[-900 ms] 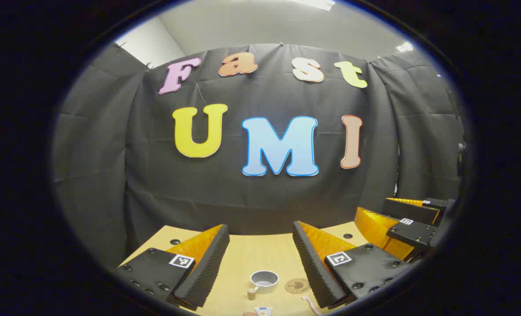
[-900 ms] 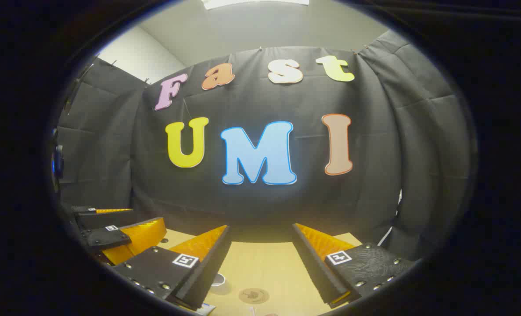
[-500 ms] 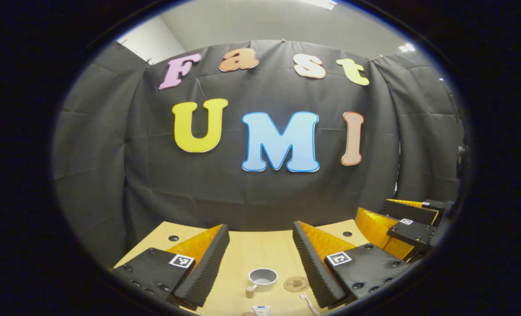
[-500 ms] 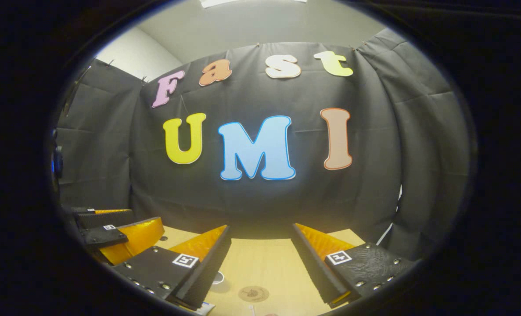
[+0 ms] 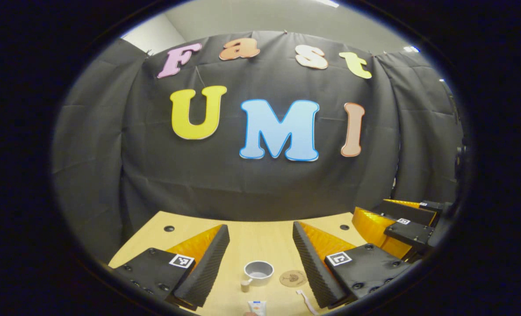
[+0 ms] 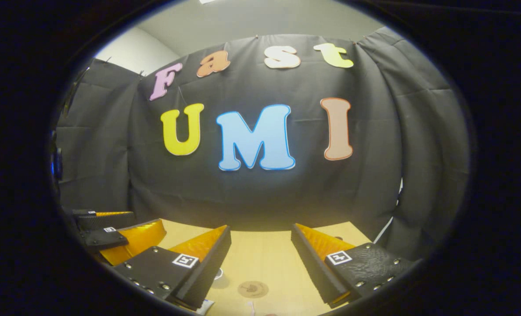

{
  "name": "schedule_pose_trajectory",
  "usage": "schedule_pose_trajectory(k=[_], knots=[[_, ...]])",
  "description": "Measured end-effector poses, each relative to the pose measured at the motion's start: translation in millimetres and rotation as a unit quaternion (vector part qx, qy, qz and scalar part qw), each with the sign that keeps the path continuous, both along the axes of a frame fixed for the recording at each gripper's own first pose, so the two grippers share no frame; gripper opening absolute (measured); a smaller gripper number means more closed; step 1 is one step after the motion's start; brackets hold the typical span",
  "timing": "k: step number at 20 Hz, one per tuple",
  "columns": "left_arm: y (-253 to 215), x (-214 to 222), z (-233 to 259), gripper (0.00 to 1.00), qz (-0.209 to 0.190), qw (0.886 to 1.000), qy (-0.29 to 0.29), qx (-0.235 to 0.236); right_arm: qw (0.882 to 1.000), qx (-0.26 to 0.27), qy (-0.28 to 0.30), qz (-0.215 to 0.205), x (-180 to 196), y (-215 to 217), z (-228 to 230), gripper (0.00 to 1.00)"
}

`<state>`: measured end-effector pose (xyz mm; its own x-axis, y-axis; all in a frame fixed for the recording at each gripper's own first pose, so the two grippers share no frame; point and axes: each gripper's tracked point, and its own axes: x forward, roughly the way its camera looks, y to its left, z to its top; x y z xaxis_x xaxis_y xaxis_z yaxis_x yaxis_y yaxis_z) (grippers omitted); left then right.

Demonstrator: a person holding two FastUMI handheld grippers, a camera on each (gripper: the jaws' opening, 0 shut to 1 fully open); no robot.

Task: Put the toothbrush and toothpaste on the desktop into the cup, then pick up the cup and place it on the coaster on the desktop.

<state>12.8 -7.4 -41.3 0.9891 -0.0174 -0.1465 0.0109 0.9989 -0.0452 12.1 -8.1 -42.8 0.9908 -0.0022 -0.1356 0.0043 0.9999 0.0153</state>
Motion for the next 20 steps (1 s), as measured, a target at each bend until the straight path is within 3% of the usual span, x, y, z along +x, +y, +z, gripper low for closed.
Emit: schedule_pose_trajectory(k=[4, 9, 14, 20], knots=[[-5, 0, -54, 0.94, -0.013, 0.997, 0.075, -0.008, 0.996, 0.011, 0.085, 0.005, -1, 0, -51, 0.90], [-5, -16, -135, 0.94, -0.020, 0.986, 0.166, -0.007, 0.981, 0.011, 0.192, 0.013, -14, 2, -120, 0.88], [-7, -35, -207, 0.94, -0.029, 0.967, 0.254, -0.010, 0.955, 0.015, 0.296, 0.020, -37, 4, -193, 0.91], [-11, -64, -284, 0.94, -0.038, 0.930, 0.364, -0.025, 0.916, 0.021, 0.400, 0.030, -59, 13, -256, 0.93]])
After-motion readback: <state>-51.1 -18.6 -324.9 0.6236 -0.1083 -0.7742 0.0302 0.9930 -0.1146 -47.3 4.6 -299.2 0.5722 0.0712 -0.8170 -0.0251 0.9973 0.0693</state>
